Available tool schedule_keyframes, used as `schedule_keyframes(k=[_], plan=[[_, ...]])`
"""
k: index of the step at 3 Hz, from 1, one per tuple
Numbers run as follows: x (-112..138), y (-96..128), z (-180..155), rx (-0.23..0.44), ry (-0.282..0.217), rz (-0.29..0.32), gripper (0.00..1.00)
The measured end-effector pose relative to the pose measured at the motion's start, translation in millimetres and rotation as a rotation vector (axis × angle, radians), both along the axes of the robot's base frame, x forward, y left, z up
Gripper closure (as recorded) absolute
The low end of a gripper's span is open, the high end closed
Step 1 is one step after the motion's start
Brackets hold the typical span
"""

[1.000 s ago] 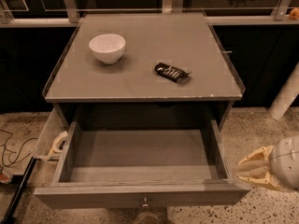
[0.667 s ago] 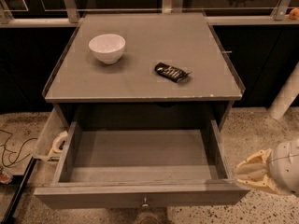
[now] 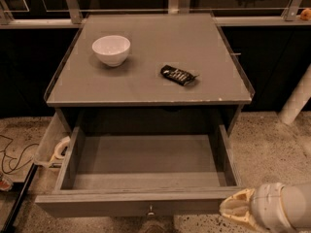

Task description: Close top drawer

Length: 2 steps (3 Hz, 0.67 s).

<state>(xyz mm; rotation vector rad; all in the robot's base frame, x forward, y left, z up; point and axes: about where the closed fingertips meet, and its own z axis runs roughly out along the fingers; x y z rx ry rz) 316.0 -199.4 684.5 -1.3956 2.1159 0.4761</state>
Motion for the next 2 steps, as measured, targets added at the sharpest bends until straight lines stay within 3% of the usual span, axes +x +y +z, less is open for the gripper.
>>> schedule_keyframes(k=[2], plan=[[-18.7,30.9,-62.7,0.063,0.022,-0.006,1.0]])
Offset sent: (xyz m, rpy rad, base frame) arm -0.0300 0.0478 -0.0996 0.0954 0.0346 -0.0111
